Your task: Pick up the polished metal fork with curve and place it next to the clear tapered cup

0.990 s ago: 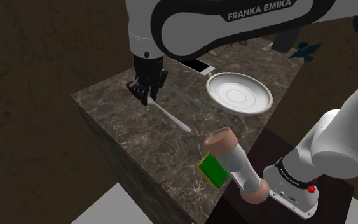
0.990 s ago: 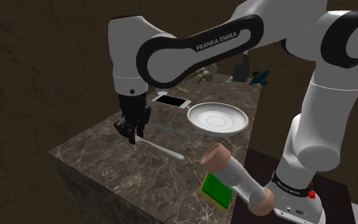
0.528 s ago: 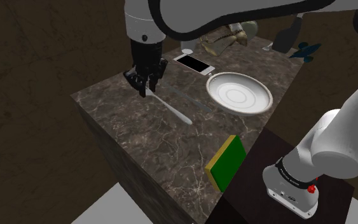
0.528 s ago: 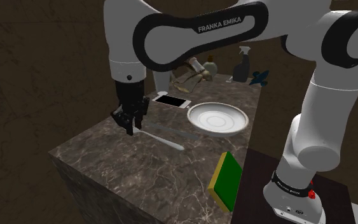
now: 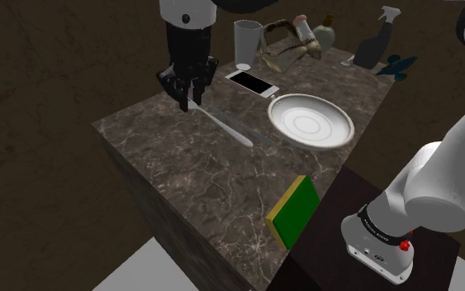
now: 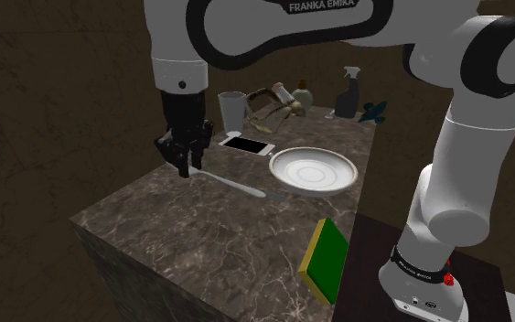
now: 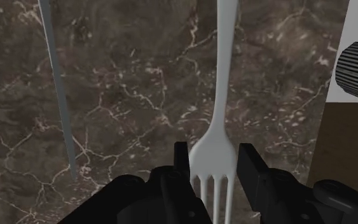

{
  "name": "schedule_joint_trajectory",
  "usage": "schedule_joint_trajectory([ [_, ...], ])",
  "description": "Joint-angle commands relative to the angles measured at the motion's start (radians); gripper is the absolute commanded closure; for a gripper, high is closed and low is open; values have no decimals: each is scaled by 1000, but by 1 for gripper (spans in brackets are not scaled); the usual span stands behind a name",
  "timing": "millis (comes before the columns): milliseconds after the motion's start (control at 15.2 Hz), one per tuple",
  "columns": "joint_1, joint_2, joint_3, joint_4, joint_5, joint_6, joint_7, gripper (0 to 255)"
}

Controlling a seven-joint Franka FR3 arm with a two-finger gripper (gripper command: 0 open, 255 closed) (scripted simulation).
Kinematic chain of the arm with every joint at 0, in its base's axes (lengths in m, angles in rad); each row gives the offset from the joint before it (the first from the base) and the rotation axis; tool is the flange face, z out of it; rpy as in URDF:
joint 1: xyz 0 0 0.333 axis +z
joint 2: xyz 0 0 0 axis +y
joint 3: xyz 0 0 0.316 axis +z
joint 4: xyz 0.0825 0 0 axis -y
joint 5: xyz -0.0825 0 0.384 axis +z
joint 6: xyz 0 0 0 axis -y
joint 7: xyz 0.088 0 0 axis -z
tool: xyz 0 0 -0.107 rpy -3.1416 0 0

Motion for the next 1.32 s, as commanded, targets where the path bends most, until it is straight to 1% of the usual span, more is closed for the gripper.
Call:
schedule_joint_trajectory([
  [0,2,4,1,33,-2,-30,1,255],
  [660,17,50,9,223,-27,-180,13,255],
  [1254,52,128,21,441,-72,-332,33,255],
])
